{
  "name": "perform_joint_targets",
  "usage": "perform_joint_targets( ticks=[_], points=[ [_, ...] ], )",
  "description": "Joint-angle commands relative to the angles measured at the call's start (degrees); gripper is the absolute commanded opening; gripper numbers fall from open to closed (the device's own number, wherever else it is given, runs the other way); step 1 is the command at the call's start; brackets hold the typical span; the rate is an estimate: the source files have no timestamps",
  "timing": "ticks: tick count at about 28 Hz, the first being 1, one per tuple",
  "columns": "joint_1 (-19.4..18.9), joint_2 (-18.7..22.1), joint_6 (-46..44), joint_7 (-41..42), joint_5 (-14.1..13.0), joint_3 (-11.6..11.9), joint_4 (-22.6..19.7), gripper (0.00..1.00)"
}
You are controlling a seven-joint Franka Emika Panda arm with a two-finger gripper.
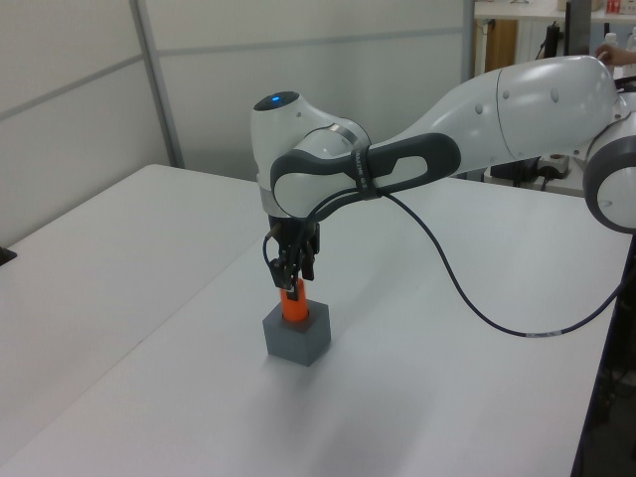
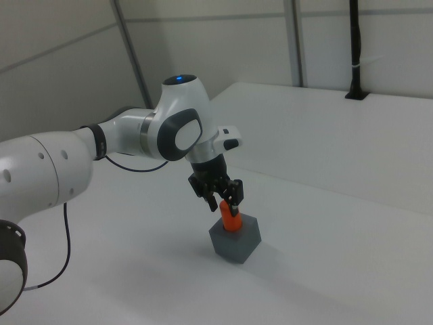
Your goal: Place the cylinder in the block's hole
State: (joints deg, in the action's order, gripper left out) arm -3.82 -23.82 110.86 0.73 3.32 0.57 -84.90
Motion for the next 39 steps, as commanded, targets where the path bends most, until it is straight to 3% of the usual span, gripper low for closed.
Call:
perform_joint_targets(
  ticks=[1,8,19,25,30,39],
  points=[
    [-0.5,0.4,-1.2,-0.9,0.9,0.6,-0.4,1.00],
    [-0.5,1.8,-1.4,-2.3,0.8,0.6,0.2,1.00],
    [-0.3,9.9,-9.4,-4.0,-0.1,0.5,-0.5,1.00],
    [0.2,18.6,-11.0,-3.3,-2.9,0.7,-6.5,1.00],
    [0.2,23.4,-11.2,-3.3,-3.8,1.4,-9.9,1.00],
    [0.3,24.1,-10.8,-3.2,-3.8,1.5,-11.1,1.00]
  ],
)
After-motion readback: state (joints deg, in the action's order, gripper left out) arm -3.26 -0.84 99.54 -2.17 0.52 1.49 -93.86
